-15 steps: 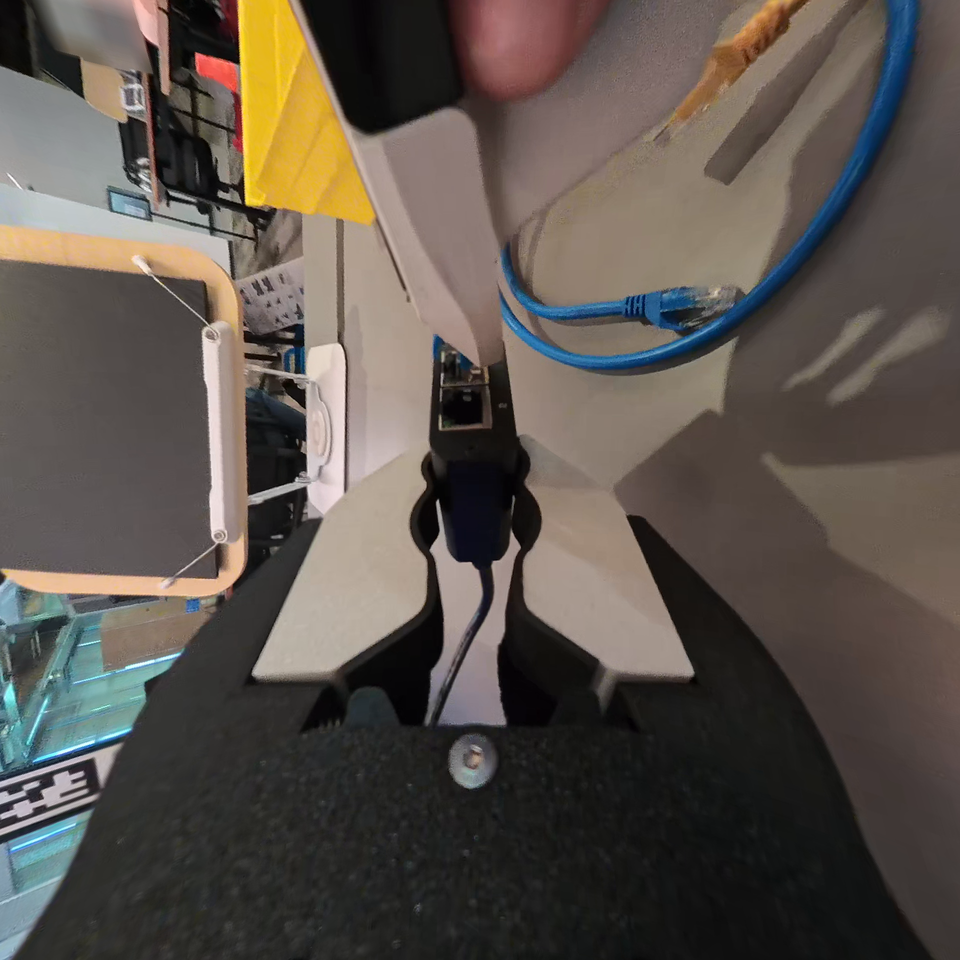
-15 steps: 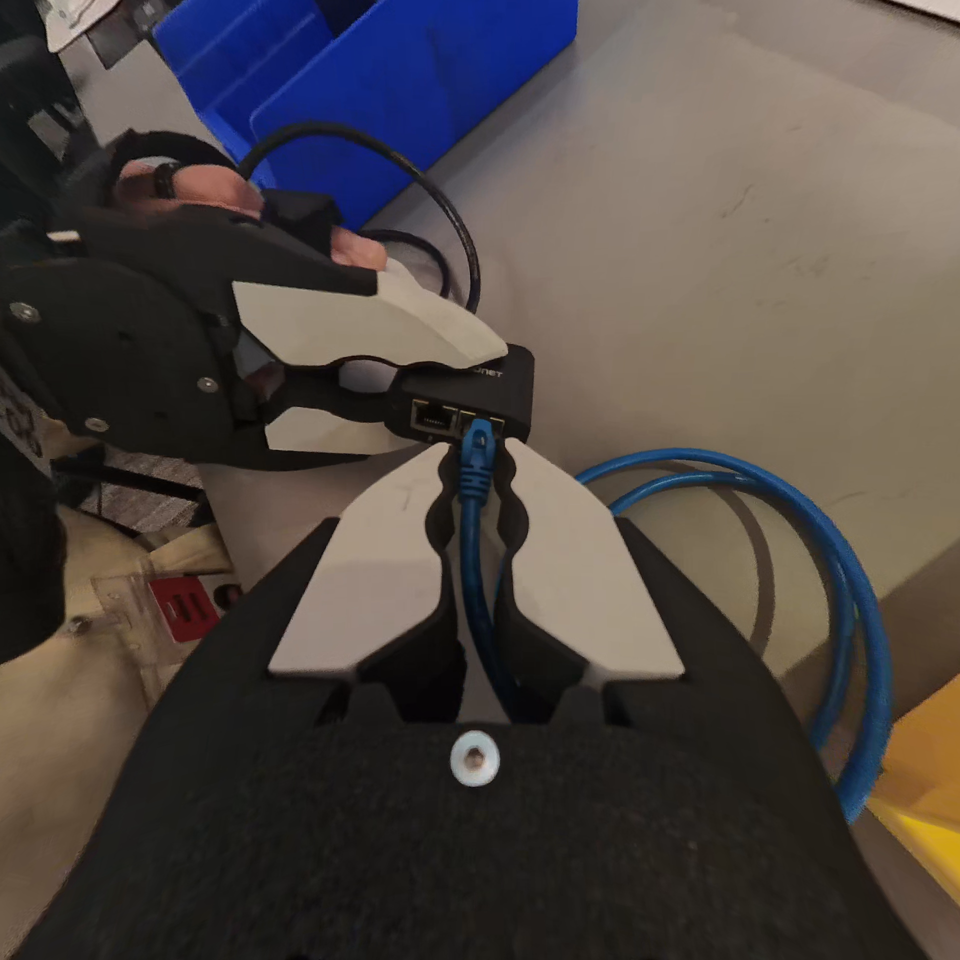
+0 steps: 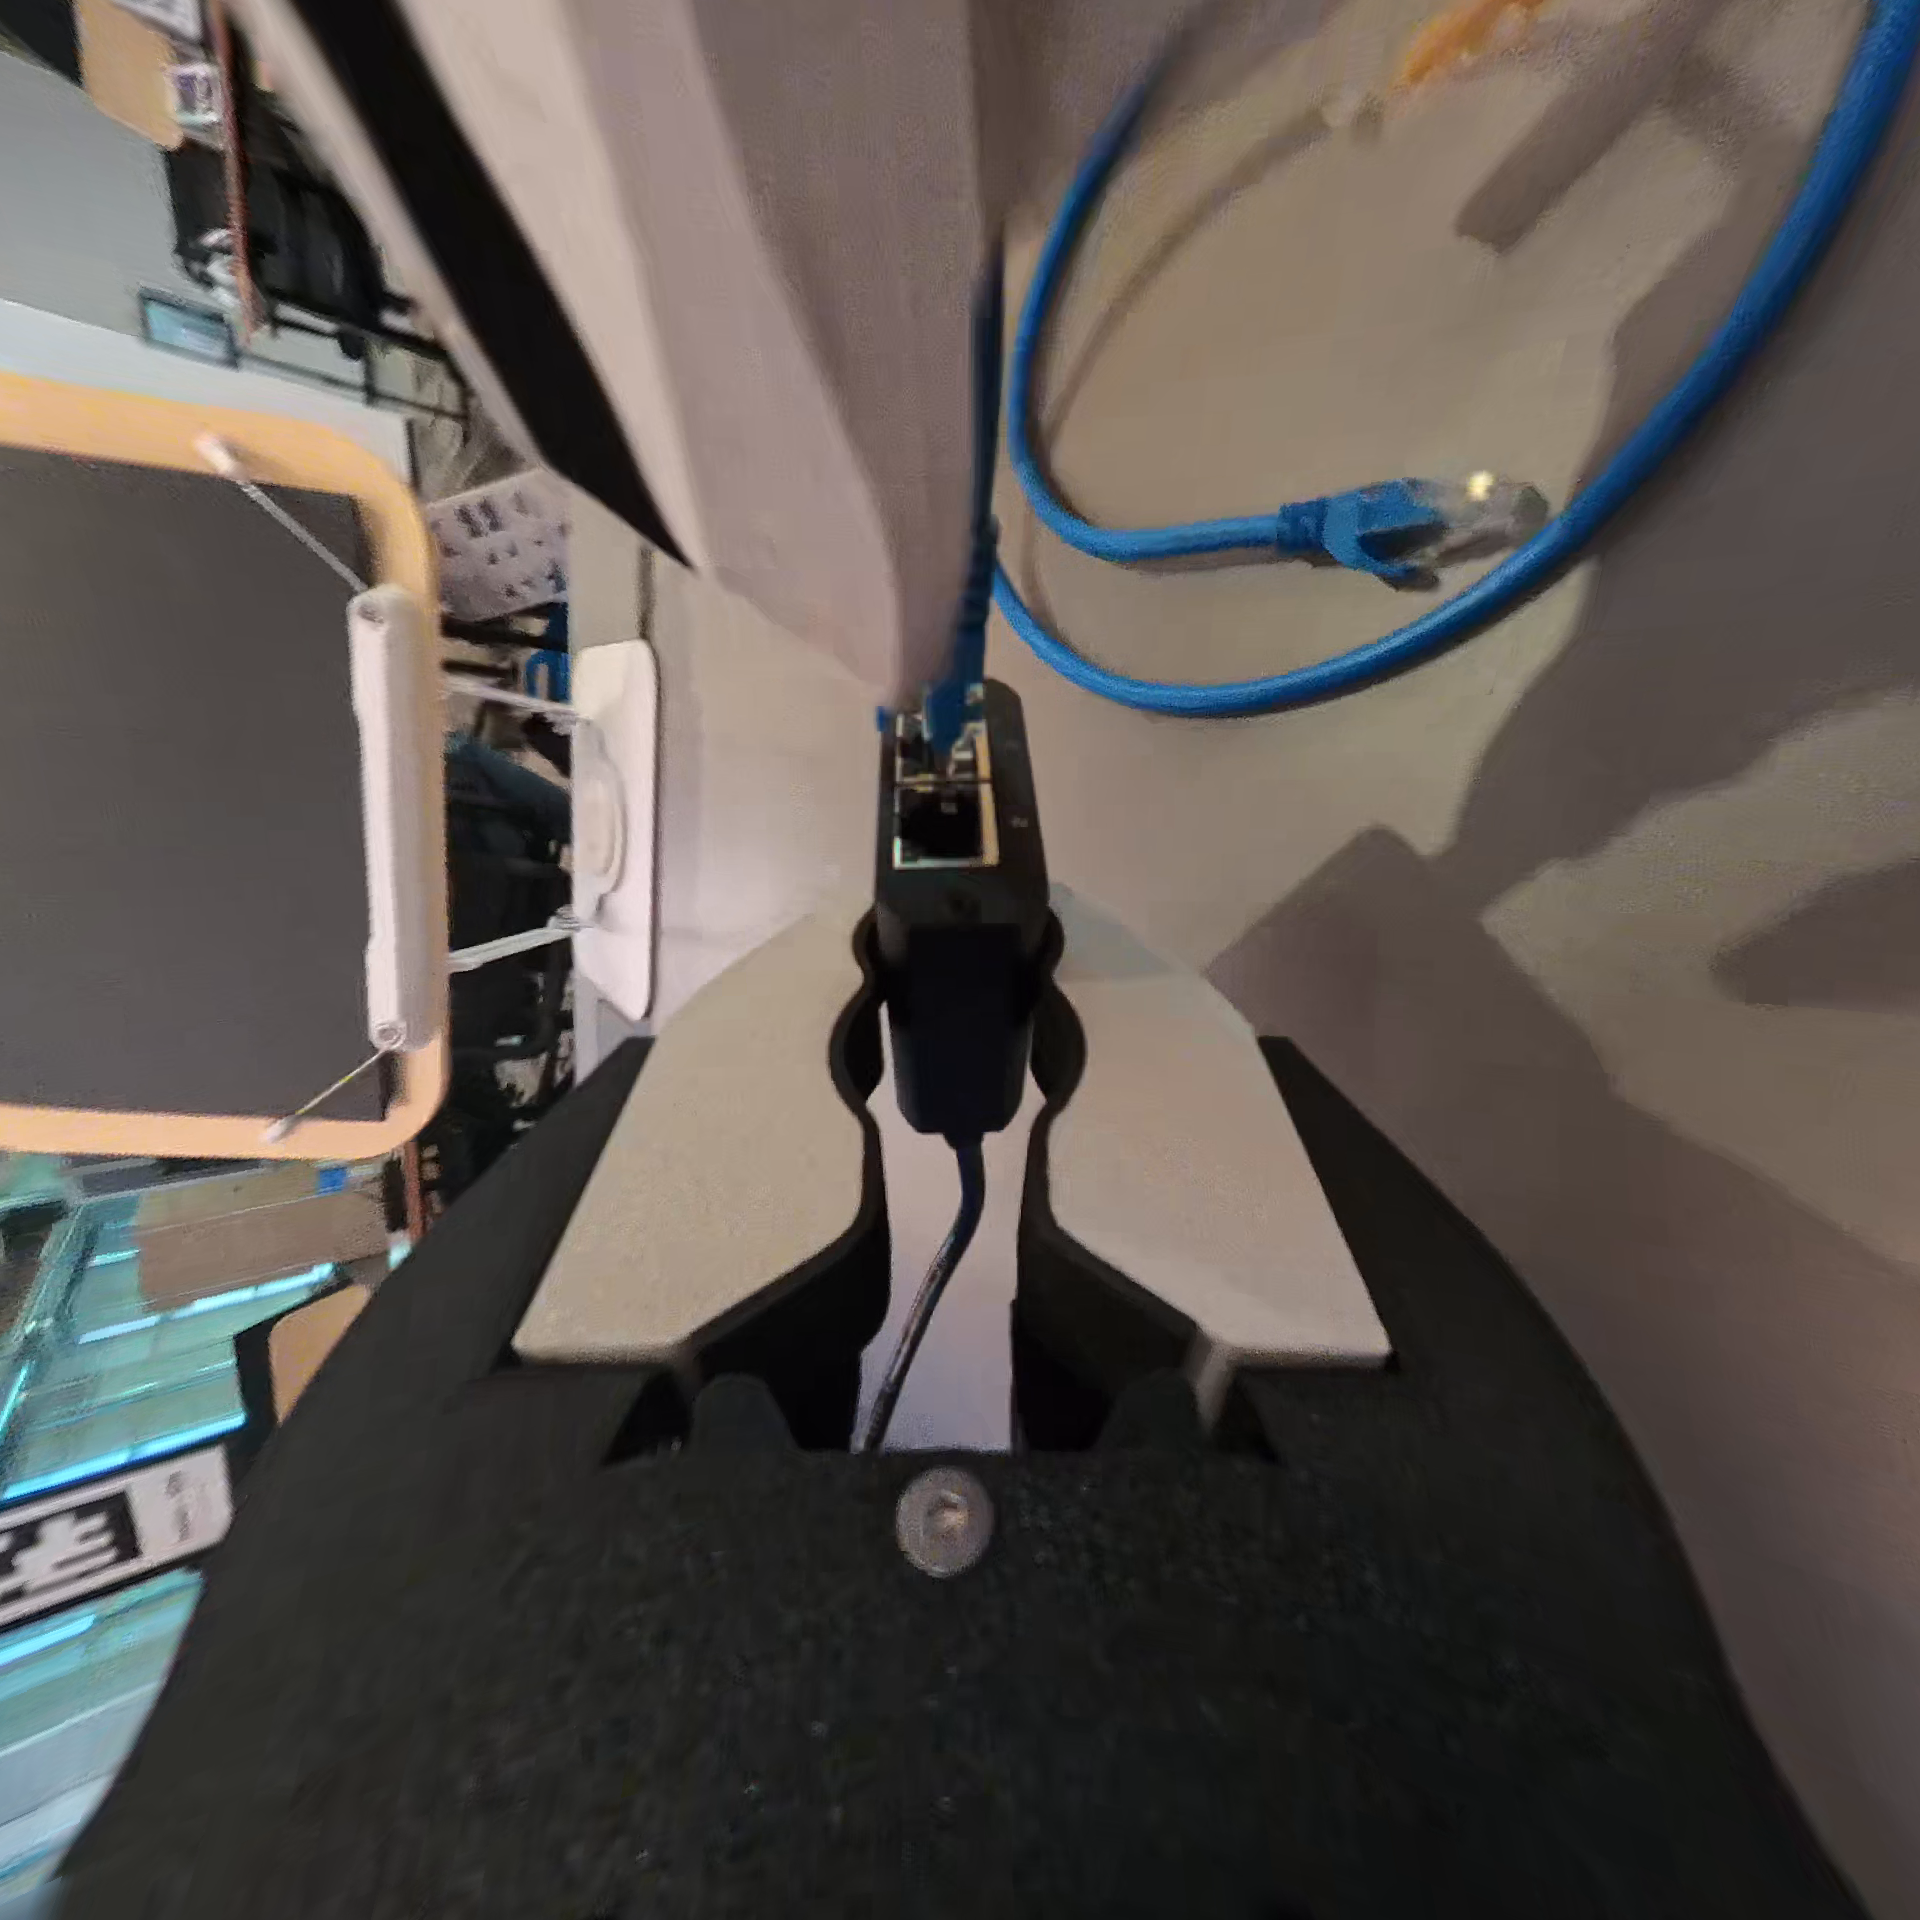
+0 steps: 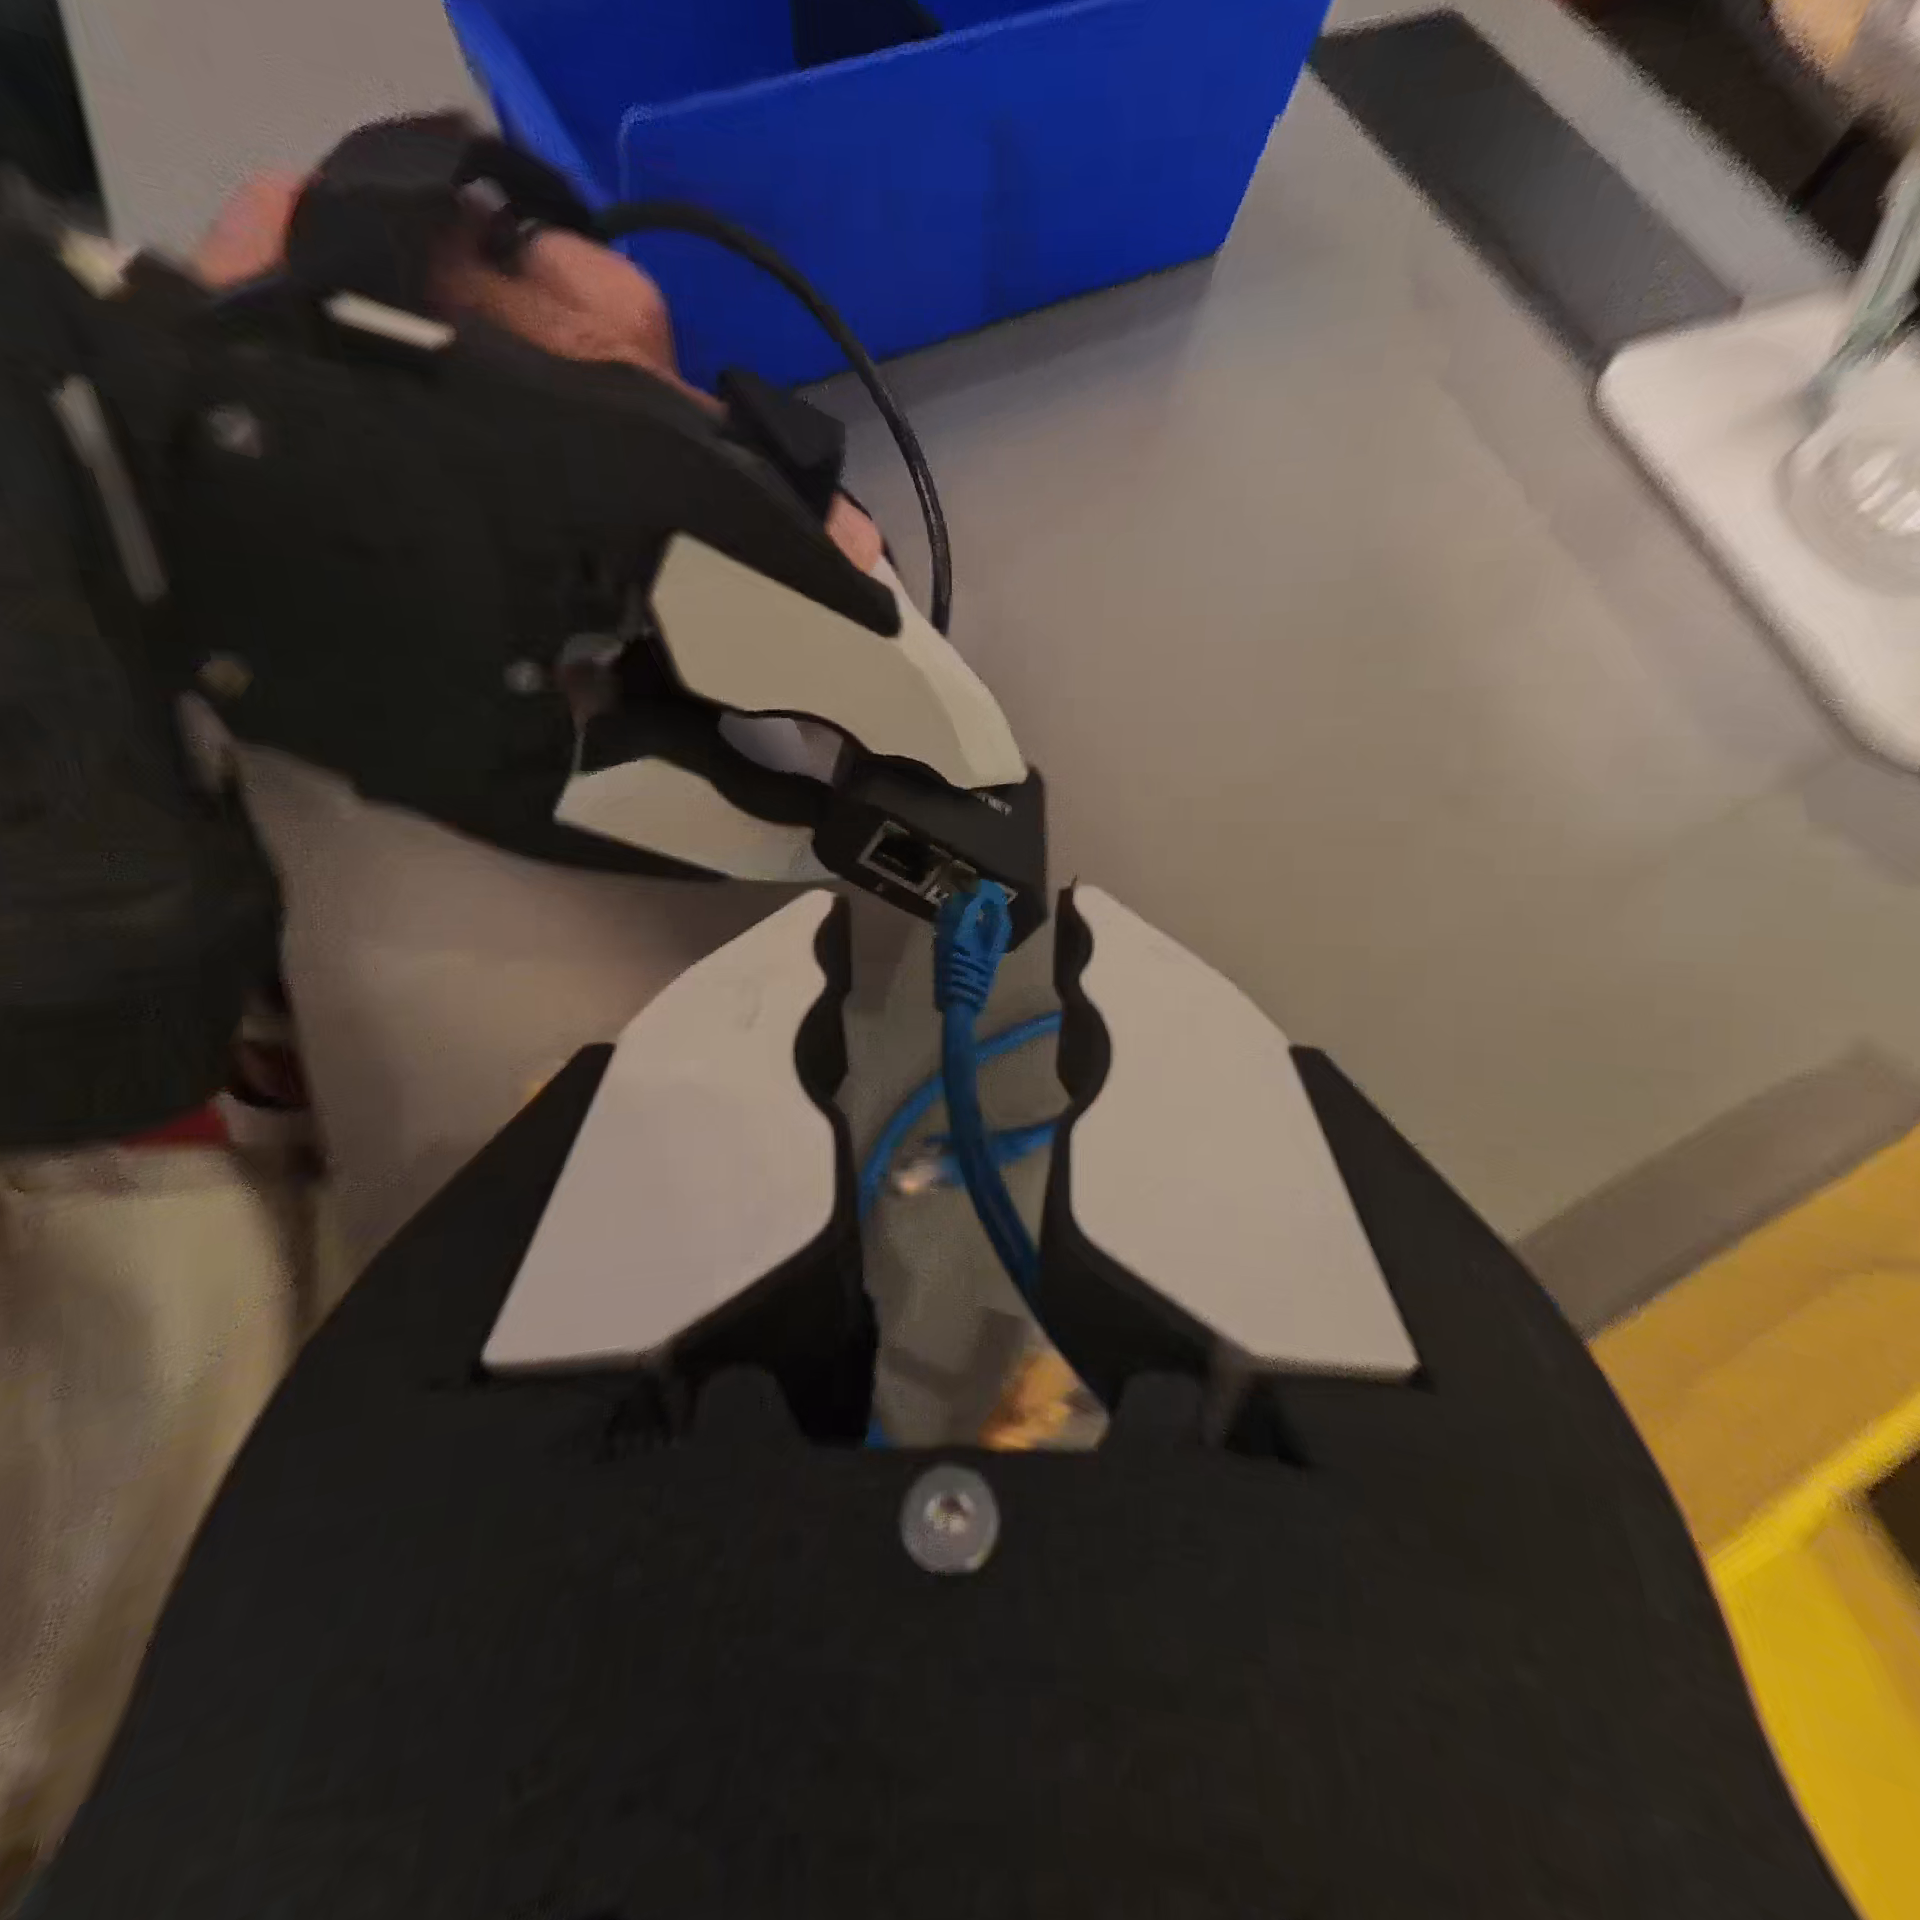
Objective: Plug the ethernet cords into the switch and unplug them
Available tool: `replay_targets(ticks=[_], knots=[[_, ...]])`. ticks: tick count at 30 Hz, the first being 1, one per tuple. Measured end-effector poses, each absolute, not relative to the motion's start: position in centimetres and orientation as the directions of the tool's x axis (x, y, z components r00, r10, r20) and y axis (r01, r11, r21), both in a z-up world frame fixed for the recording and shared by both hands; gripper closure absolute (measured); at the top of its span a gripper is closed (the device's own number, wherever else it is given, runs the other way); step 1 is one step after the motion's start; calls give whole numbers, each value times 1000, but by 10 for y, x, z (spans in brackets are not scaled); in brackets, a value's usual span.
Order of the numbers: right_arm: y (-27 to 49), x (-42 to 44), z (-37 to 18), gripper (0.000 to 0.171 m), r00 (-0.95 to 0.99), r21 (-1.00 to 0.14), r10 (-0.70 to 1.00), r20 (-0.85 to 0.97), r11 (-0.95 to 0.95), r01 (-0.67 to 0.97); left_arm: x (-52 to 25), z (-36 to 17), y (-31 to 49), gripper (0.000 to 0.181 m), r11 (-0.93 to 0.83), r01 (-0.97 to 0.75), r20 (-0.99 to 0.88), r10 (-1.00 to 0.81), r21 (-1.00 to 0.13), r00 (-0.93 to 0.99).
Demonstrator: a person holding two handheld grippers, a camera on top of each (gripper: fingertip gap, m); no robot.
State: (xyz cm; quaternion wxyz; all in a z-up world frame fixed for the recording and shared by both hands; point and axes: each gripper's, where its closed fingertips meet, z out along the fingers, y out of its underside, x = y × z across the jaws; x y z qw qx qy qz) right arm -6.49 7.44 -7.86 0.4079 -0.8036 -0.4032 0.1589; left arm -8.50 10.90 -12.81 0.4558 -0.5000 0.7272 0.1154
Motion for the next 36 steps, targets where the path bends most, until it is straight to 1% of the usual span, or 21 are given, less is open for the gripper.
replay_targets(ticks=[1, 2, 4, 5, 7, 10, 13, 14, 15, 18, 22, 29, 32, 36], knots=[[72, -63, -74, 135, 579, -758, 794, 187, -259, 599, -86, -132, 109, 157, 479, -828, -765, -637, -292, -98], [67, -63, -72, 135, 501, -706, 811, 301, -163, 689, -88, -134, 109, 157, 471, -827, -744, -660, -307, -100], [64, -58, -79, 135, 306, -534, 805, 509, 16, 845, -87, -133, 104, 158, 464, -806, -684, -722, -368, -104], [62, -59, -86, 137, 213, -464, 809, 548, 82, 882, -86, -130, 102, 157, 456, -794, -660, -745, -401, -95], [69, -61, -91, 138, 159, -426, 804, 573, 127, 896, -86, -125, 102, 158, 448, -786, -642, -762, -426, -86], [74, -63, -94, 145, 147, -452, 833, 534, 134, 882, -89, -123, 104, 157, 454, -797, -668, -739, -397, -87], [79, -64, -96, 148, 126, -447, 832, 540, 156, 881, -90, -123, 102, 157, 447, -801, -663, -744, -397, -86], [78, -68, -94, 152, 125, -466, 835, 536, 169, 869, -90, -123, 102, 157, 449, -801, -664, -742, -396, -88], [77, -71, -93, 153, 131, -483, 841, 525, 168, 859, -90, -123, 102, 157, 451, -801, -668, -739, -393, -88], [81, -72, -94, 155, 128, -470, 837, 532, 166, 867, -90, -124, 102, 158, 439, -805, -658, -748, -398, -82], [82, -75, -95, 154, 137, -483, 838, 528, 163, 860, -90, -123, 102, 157, 443, -802, -659, -747, -401, -84], [84, -76, -99, 155, 132, -467, 852, 506, 142, 873, -91, -123, 100, 157, 439, -805, -652, -753, -399, -87], [87, -74, -97, 158, 133, -448, 832, 539, 149, 881, -90, -121, 101, 157, 423, -809, -646, -760, -409, -71], [83, -71, -101, 160, 142, -460, 865, 481, 112, 881, -89, -125, 97, 157, 427, -810, -641, -763, -402, -84]])
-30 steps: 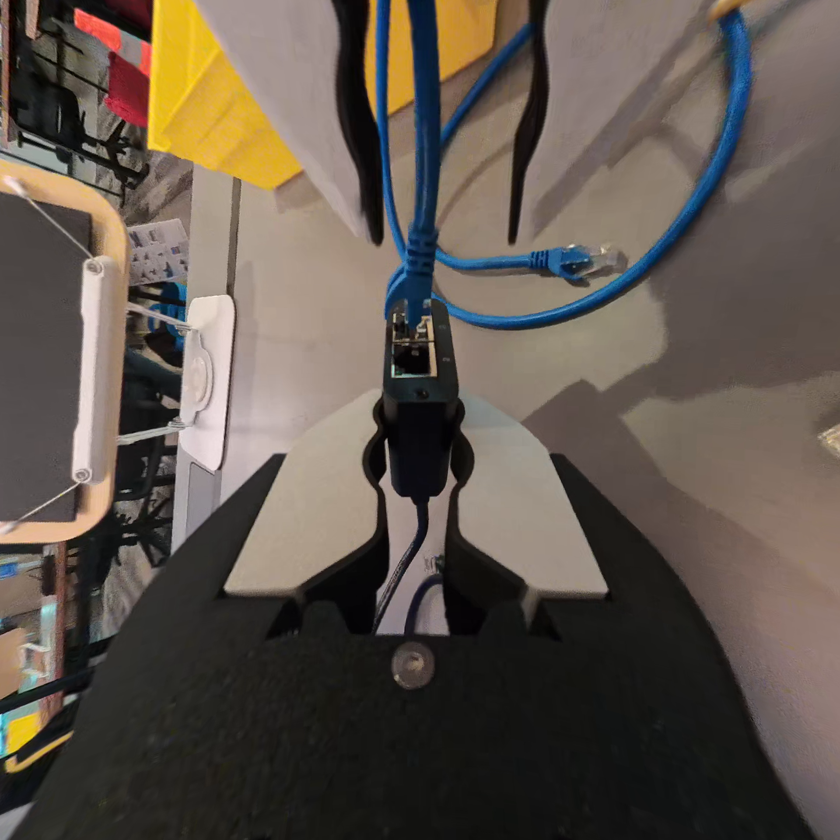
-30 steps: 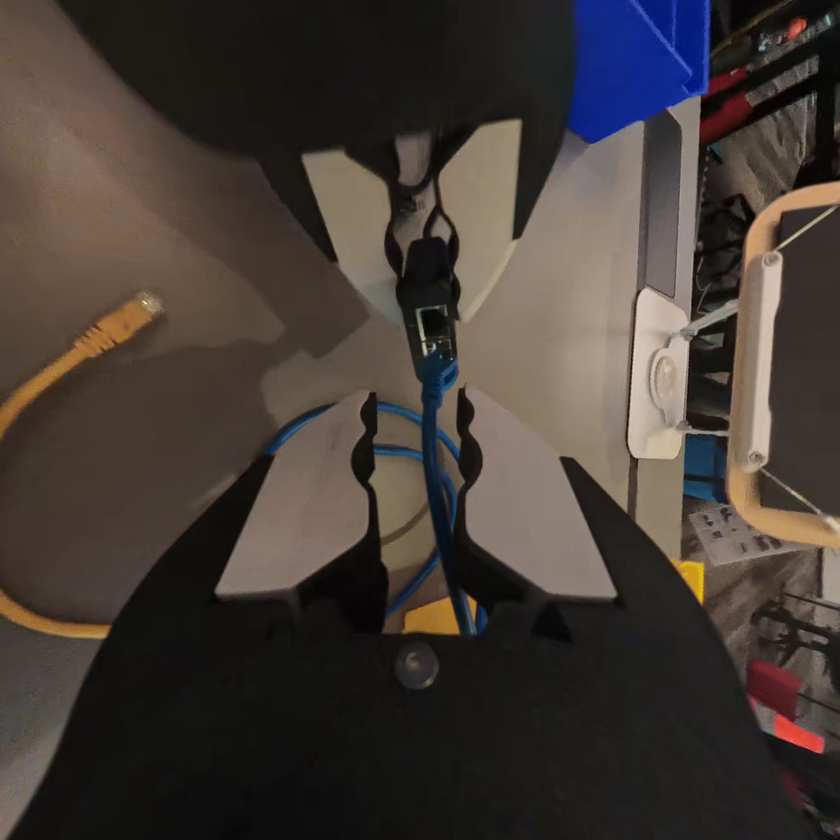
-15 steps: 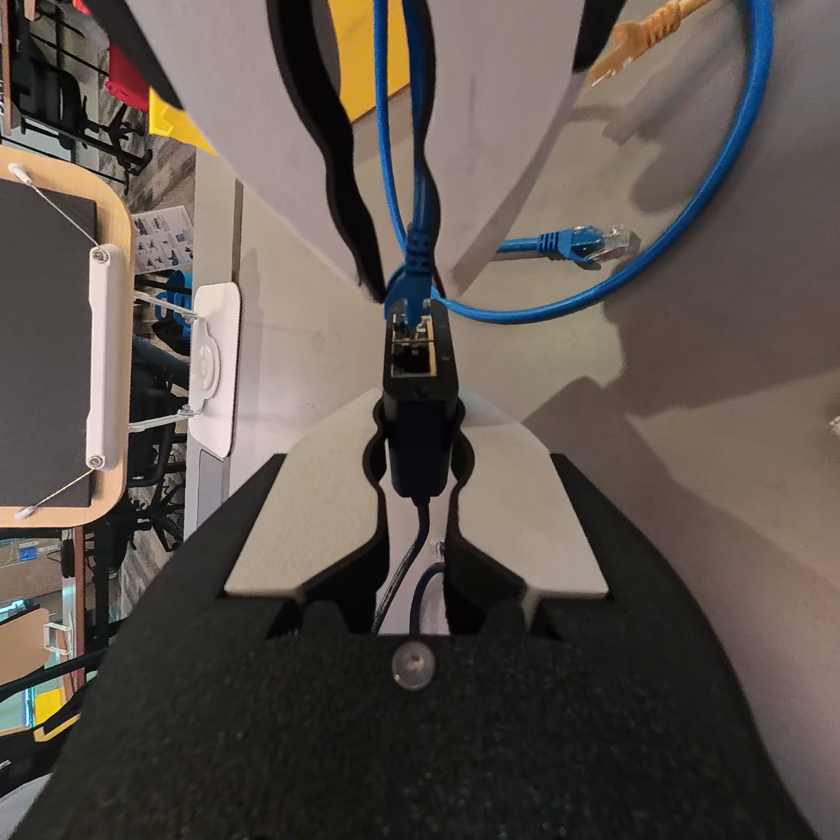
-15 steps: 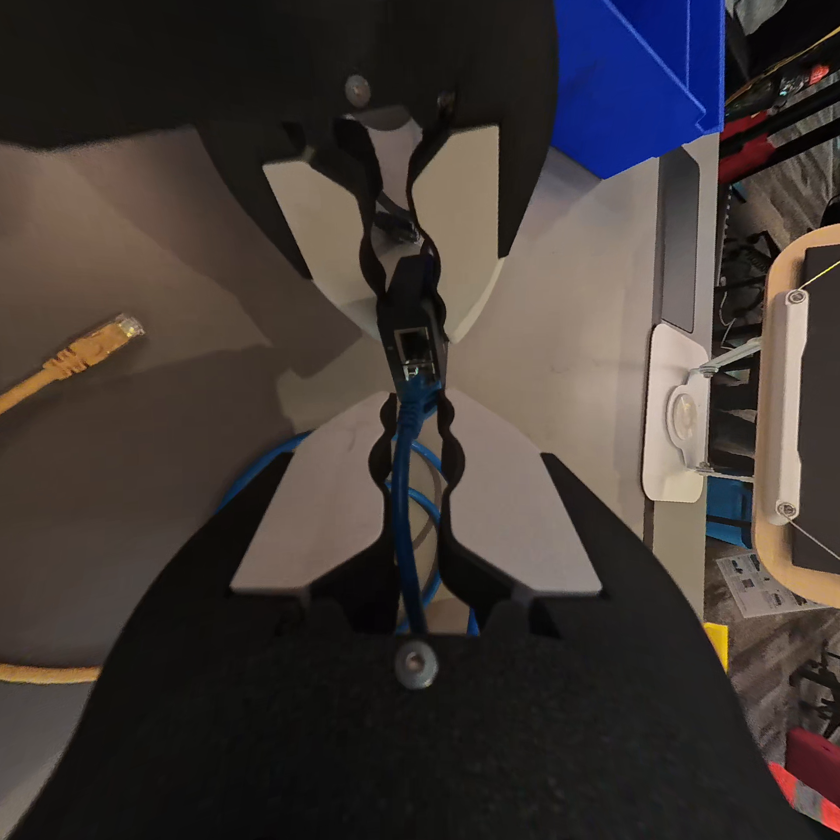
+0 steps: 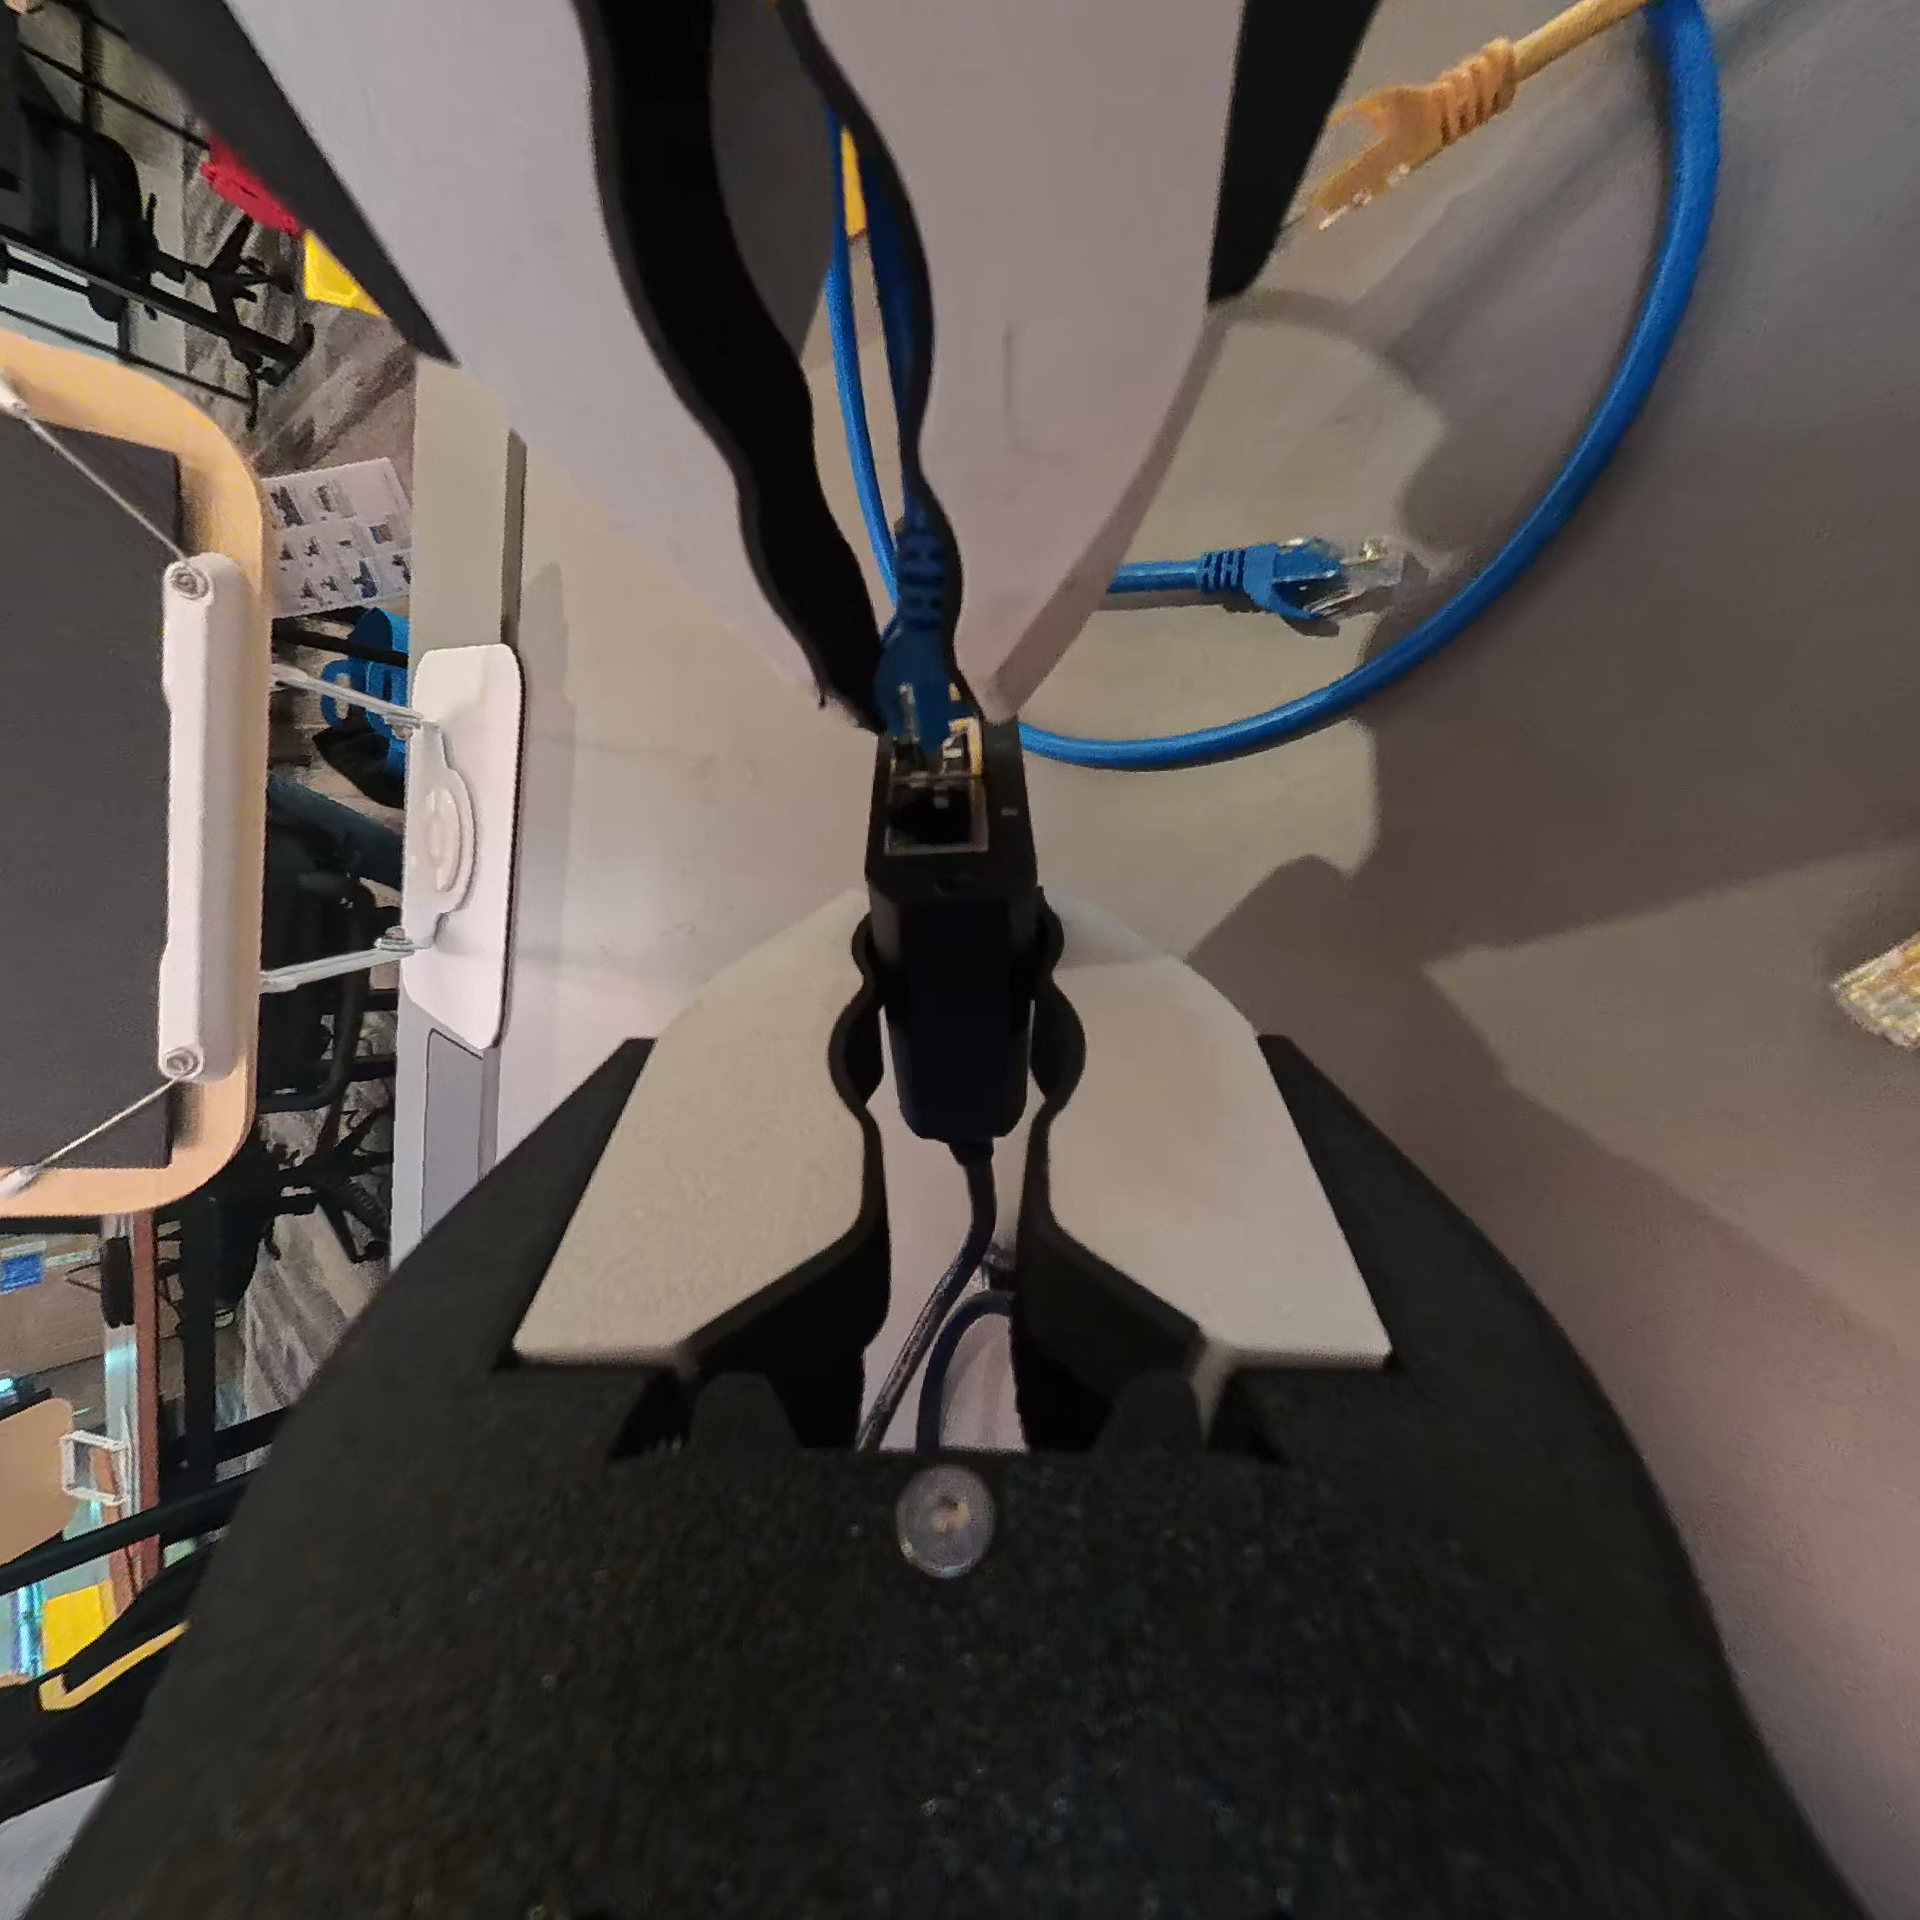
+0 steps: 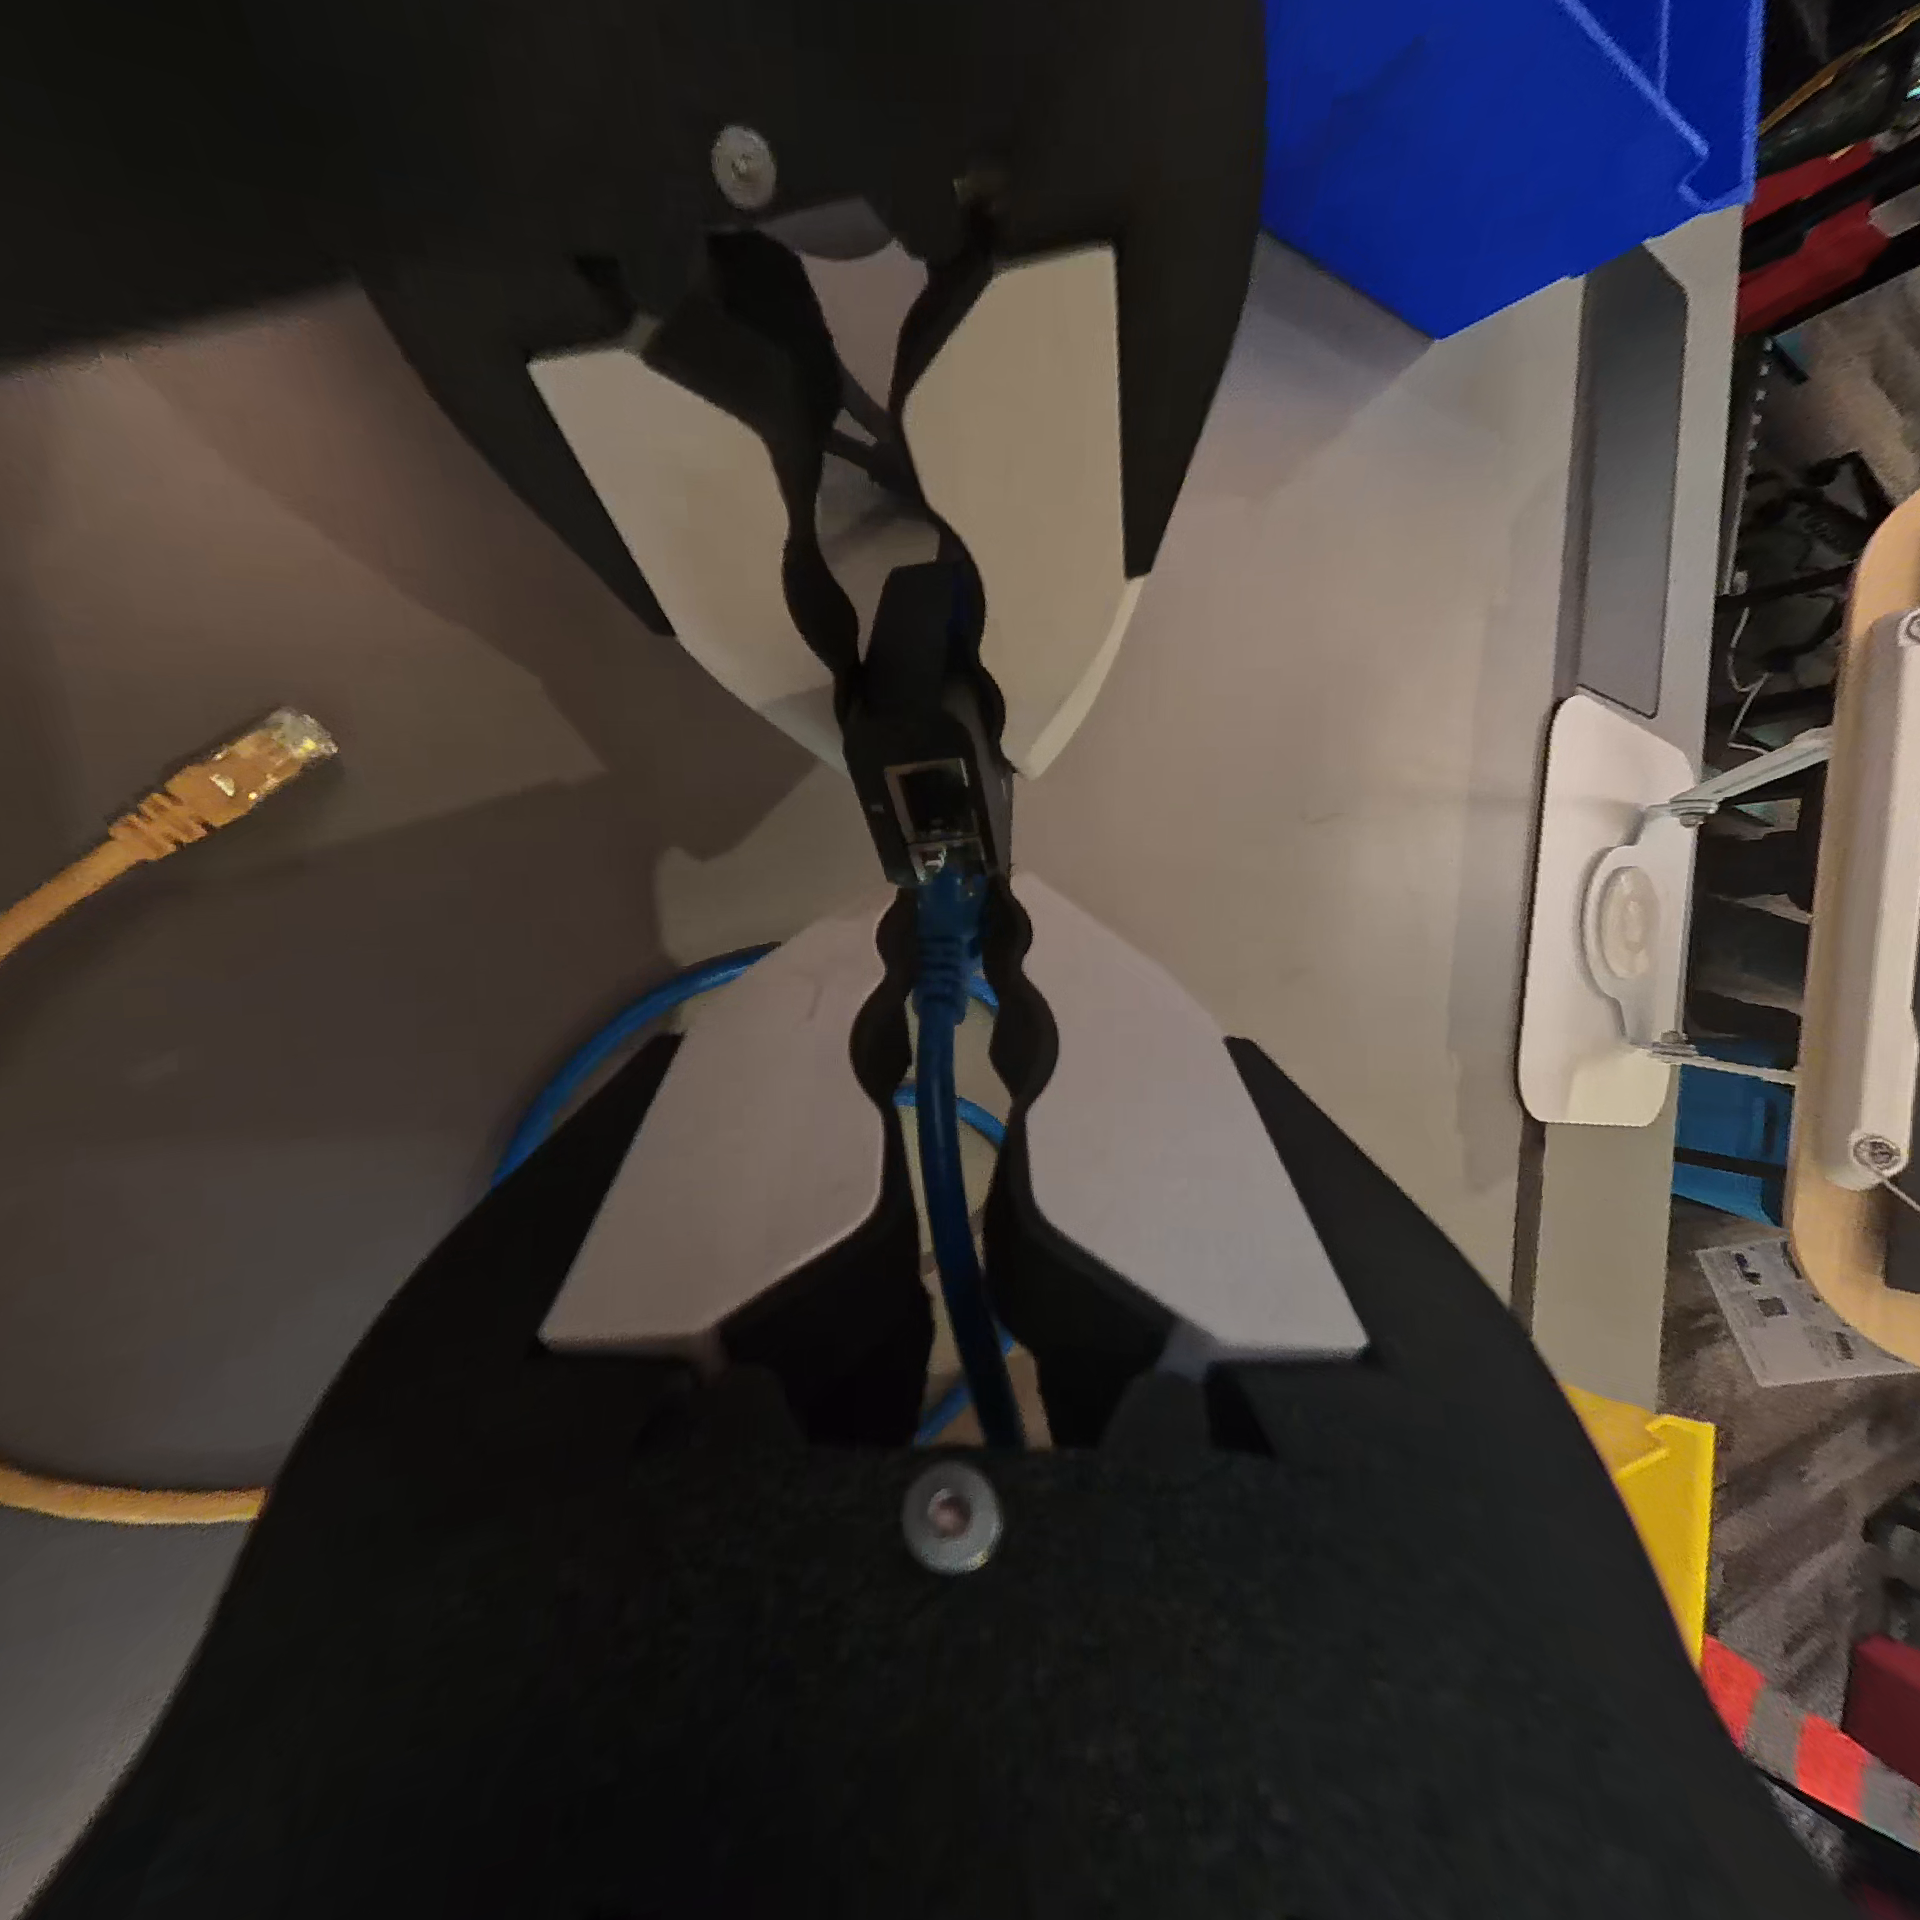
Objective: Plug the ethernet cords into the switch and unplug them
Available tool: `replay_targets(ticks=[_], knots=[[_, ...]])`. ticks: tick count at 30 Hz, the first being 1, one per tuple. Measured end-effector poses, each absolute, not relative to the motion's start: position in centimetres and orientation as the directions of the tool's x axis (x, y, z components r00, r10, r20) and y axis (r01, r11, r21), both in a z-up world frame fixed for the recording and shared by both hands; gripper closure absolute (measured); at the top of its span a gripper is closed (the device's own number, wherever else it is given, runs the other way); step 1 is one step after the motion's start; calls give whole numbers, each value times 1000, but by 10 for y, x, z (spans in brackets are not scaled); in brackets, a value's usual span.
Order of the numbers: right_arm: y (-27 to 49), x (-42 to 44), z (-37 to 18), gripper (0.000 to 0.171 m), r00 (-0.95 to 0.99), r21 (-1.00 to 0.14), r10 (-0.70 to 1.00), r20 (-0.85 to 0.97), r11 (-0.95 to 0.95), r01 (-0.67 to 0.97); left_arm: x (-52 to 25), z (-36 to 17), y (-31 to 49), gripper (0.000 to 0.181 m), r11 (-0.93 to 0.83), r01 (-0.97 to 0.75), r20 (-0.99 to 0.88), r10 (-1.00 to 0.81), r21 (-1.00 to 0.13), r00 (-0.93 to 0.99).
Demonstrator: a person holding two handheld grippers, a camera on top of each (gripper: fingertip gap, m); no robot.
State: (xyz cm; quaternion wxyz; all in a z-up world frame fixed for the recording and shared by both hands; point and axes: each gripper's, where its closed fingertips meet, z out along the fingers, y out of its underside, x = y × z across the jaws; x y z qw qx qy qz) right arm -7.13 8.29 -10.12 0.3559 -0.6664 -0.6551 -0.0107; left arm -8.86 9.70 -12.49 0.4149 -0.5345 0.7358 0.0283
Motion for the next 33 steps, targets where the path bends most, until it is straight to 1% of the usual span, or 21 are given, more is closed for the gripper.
replay_targets(ticks=[2, 6, 10, 12, 14, 16, 18, 19, 21, 22, 25, 26, 27, 28, 30, 33], knots=[[82, -70, -102, 160, 122, -441, 862, 492, 126, 889, -88, -126, 97, 157, 435, -815, -655, -750, -383, -93], [79, -69, -103, 161, 98, -431, 865, 493, 145, 891, -86, -127, 94, 157, 437, -810, -642, -761, -392, -100], [84, -67, -103, 160, 117, -442, 854, 507, 141, 886, -86, -126, 100, 157, 420, -824, -665, -744, -380, -73], [84, -70, -102, 159, 182, -492, 868, 462, 81, 867, -87, -125, 102, 157, 444, -818, -675, -731, -365, -95], [87, -71, -98, 158, 220, -500, 865, 451, 40, 865, -88, -122, 105, 157, 442, -811, -691, -720, -384, -65], [88, -71, -96, 153, 309, -537, 879, 362, -74, 840, -91, -119, 113, 158, 465, -825, -764, -642, -320, -65], [92, -68, -89, 137, 454, -610, 850, 269, -214, 763, -94, -114, 122, 157, 496, -832, -838, -541, -249, -71], [93, -68, -87, 136, 530, -653, 827, 188, -298, 696, -95, -114, 123, 157, 504, -831, -852, -519, -235, -74], [90, -74, -83, 149, 639, -738, 769, 6, -428, 522, -96, -113, 124, 158, 503, -828, -858, -510, -247, -54], [91, -74, -85, 149, 682, -754, 729, -48, -474, 454, -96, -112, 125, 158, 503, -826, -858, -512, -256, -45], [94, -68, -93, 147, 767, -797, 640, -51, -488, 354, -96, -109, 127, 157, 486, -830, -852, -522, -275, -23], [94, -70, -92, 148, 779, -820, 625, -49, -471, 326, -96, -110, 127, 157, 489, -826, -850, -527, -279, -25], [93, -72, -90, 153, 781, -840, 623, -40, -444, 312, -95, -111, 126, 158, 493, -824, -849, -527, -281, -26], [93, -74, -92, 157, 784, -844, 620, -24, -433, 317, -95, -113, 126, 158, 490, -827, -847, -531, -276, -32], [92, -74, -96, 158, 801, -841, 598, -21, -443, 309, -95, -118, 127, 157, 478, -837, -838, -543, -265, -45], [89, -72, -102, 159, 809, -832, 577, -114, -501, 239, -94, -127, 125, 156, 476, -826, -799, -599, -300, -55]])
